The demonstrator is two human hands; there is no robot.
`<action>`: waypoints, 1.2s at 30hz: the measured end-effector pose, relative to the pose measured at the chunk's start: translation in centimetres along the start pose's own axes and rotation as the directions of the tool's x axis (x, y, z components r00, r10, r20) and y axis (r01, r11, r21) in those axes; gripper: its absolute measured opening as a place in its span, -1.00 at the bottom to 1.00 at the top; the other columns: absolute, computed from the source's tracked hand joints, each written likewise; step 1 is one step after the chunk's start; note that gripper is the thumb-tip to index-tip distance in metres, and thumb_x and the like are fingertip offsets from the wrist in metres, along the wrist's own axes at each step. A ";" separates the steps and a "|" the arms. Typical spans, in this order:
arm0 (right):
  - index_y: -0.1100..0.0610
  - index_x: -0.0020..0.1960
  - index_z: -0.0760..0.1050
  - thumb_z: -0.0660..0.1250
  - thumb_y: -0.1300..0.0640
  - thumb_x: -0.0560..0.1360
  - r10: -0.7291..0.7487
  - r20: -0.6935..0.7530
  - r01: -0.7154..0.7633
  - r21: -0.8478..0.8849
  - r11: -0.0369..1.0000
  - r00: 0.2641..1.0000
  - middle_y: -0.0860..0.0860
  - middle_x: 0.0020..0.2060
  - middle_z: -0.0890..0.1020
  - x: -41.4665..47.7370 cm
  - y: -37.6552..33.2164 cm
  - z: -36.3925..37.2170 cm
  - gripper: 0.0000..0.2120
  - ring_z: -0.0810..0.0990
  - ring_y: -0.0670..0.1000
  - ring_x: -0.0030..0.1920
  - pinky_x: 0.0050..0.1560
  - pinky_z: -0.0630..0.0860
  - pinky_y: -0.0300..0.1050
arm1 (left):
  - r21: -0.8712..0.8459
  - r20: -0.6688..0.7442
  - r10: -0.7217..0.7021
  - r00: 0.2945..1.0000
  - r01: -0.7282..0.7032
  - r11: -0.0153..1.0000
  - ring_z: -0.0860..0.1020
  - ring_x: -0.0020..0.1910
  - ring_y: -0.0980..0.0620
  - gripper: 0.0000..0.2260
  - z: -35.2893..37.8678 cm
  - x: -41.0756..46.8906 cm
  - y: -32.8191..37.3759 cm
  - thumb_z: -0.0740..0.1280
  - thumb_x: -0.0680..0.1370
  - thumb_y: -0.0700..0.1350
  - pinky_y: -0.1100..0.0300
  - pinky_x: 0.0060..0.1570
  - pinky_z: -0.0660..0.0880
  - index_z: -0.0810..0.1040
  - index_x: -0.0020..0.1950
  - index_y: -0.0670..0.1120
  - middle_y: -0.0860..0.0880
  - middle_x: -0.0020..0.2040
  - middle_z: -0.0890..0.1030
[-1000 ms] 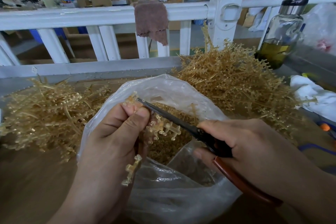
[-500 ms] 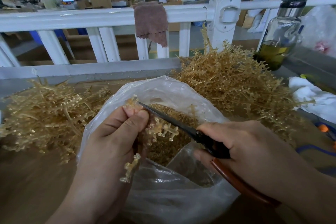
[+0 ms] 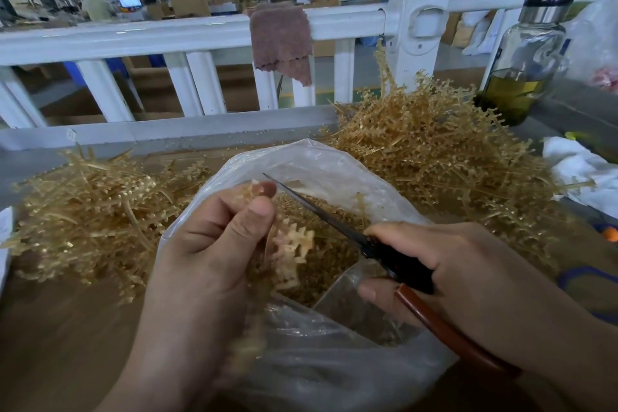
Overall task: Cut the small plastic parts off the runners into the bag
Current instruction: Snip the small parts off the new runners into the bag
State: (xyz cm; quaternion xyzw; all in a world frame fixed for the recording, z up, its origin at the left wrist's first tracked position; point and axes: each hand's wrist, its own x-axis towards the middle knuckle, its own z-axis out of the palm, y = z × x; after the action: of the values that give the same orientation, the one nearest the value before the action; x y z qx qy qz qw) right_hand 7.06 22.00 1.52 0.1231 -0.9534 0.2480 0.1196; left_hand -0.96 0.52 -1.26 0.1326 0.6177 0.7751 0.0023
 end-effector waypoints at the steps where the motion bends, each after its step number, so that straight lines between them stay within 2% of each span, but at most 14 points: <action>1: -0.09 -0.14 0.43 0.24 -0.32 0.48 0.001 0.005 -0.001 0.001 1.000 1.000 -0.13 -0.39 0.50 0.0 -0.1 -0.1 -0.70 0.51 -0.11 -0.37 -0.43 0.37 -0.22 | -0.011 -0.003 0.004 1.000 -0.004 1.000 0.62 -0.30 0.01 -0.67 0.0 0.0 0.0 0.56 0.26 0.18 0.14 -0.27 0.56 0.69 -0.13 0.01 -0.06 -0.24 0.67; 3: -0.11 -0.10 0.43 0.21 -0.36 0.46 0.012 0.017 -0.012 0.003 1.000 1.000 -0.15 -0.35 0.53 -0.1 -0.1 -0.1 -0.67 0.53 -0.11 -0.35 -0.40 0.42 -0.20 | 0.002 -0.013 0.028 1.000 -0.028 1.000 0.60 -0.32 -0.02 -0.72 0.0 0.1 0.0 0.54 0.28 0.17 0.17 -0.29 0.56 0.66 -0.16 0.03 -0.09 -0.28 0.65; 6: -0.11 -0.02 0.47 0.19 -0.40 0.44 0.005 0.024 -0.005 -0.009 1.000 1.000 -0.17 -0.32 0.56 -0.1 -0.1 0.0 -0.61 0.55 -0.13 -0.30 -0.36 0.46 -0.20 | 0.071 -0.004 0.081 0.997 -0.081 0.994 0.57 -0.30 -0.09 -0.72 -0.2 0.1 -0.1 0.47 0.37 0.22 0.07 -0.20 0.50 0.63 -0.15 0.03 -0.18 -0.24 0.65; 8: -0.11 -0.02 0.48 0.20 -0.39 0.45 0.001 0.026 0.000 -0.018 1.000 1.000 -0.18 -0.33 0.55 -0.1 -0.1 0.0 -0.63 0.54 -0.15 -0.31 -0.35 0.45 -0.23 | 0.079 0.002 0.097 0.995 -0.096 0.992 0.57 -0.32 -0.05 -0.73 -0.2 0.1 -0.1 0.44 0.40 0.22 0.14 -0.30 0.47 0.63 -0.13 0.03 -0.20 -0.22 0.67; 10: -0.12 -0.02 0.48 0.21 -0.38 0.45 0.000 0.022 0.000 -0.034 0.999 1.000 -0.19 -0.32 0.54 -0.1 0.0 0.0 -0.64 0.54 -0.17 -0.30 -0.34 0.45 -0.25 | 0.030 0.028 0.100 0.995 -0.101 0.994 0.61 -0.28 -0.03 -0.82 0.1 0.1 -0.1 0.46 0.43 0.13 0.20 -0.33 0.52 0.65 -0.15 0.04 -0.14 -0.21 0.68; 12: -0.15 0.01 0.48 0.22 -0.37 0.44 0.011 0.018 -0.011 -0.031 0.999 1.000 -0.21 -0.30 0.55 -0.2 0.0 0.1 -0.65 0.55 -0.18 -0.28 -0.34 0.46 -0.26 | -0.052 0.034 0.091 0.995 -0.089 0.995 0.62 -0.23 -0.02 -0.89 0.4 0.0 -0.1 0.49 0.42 0.04 0.24 -0.22 0.57 0.66 -0.20 0.03 -0.09 -0.20 0.68; 15: -0.14 0.06 0.51 0.21 -0.37 0.44 0.005 0.014 -0.005 -0.051 0.999 1.000 -0.23 -0.27 0.57 -0.2 -0.1 0.1 -0.62 0.57 -0.18 -0.26 -0.33 0.48 -0.24 | -0.150 0.016 0.053 0.998 -0.050 0.987 0.53 -0.16 -0.08 -0.90 0.6 -0.1 0.0 0.40 0.45 -0.01 0.13 -0.08 0.50 0.64 -0.23 0.00 -0.12 -0.19 0.61; 18: -0.10 0.05 0.53 0.23 -0.35 0.44 -0.003 0.011 0.004 -0.057 0.998 1.000 -0.22 -0.28 0.57 -0.2 -0.2 0.2 -0.62 0.56 -0.16 -0.28 -0.35 0.47 -0.23 | -0.185 -0.009 0.021 1.000 -0.022 0.982 0.46 -0.19 -0.10 -0.88 1.0 -0.2 0.2 0.41 0.46 -0.07 0.06 -0.11 0.40 0.61 -0.28 -0.01 -0.14 -0.22 0.54; 21: -0.11 0.02 0.51 0.23 -0.33 0.46 -0.010 0.011 0.011 -0.073 0.997 1.000 -0.21 -0.29 0.56 -0.2 -0.2 0.1 -0.66 0.54 -0.15 -0.29 -0.35 0.45 -0.23 | -0.185 -0.040 0.021 0.999 -0.028 0.982 0.46 -0.23 -0.09 -0.84 1.3 -0.2 0.3 0.37 0.47 -0.10 0.07 -0.16 0.40 0.58 -0.32 -0.02 -0.16 -0.24 0.53; 26: -0.12 0.08 0.53 0.22 -0.31 0.48 -0.032 0.012 0.033 -0.083 0.996 0.999 -0.21 -0.26 0.57 -0.2 -0.4 0.1 -0.66 0.53 -0.14 -0.30 -0.34 0.46 -0.19 | -0.142 -0.100 0.017 0.995 -0.032 0.989 0.50 -0.10 -0.16 -0.87 1.0 -0.5 0.2 0.37 0.45 -0.02 -0.02 0.03 0.43 0.58 -0.23 -0.06 -0.26 -0.14 0.55; 31: -0.10 0.07 0.55 0.23 -0.27 0.50 -0.044 -0.018 0.042 -0.118 0.992 0.999 -0.22 -0.28 0.57 -0.3 -0.5 0.1 -0.69 0.51 -0.16 -0.34 -0.36 0.44 -0.23 | -0.135 -0.088 0.022 0.996 -0.034 0.990 0.51 -0.11 -0.15 -0.87 1.2 -0.7 0.2 0.39 0.42 0.01 0.05 -0.03 0.45 0.59 -0.26 -0.02 -0.27 -0.15 0.56; 36: -0.08 0.07 0.58 0.22 -0.27 0.50 -0.050 -0.028 0.047 -0.104 0.993 0.998 -0.19 -0.30 0.58 -0.3 -0.4 0.2 -0.66 0.53 -0.13 -0.36 -0.38 0.47 -0.16 | -0.151 -0.058 0.039 0.998 -0.047 0.987 0.58 -0.15 -0.04 -0.86 0.7 -0.4 -0.2 0.48 0.38 0.07 0.09 -0.05 0.51 0.63 -0.25 0.03 -0.16 -0.14 0.63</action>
State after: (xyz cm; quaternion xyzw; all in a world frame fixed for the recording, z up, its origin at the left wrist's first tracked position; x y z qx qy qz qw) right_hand 7.40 21.60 1.50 0.1360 -0.9598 0.1971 0.1465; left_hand -0.42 1.20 -1.35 0.1239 0.5534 0.8234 -0.0212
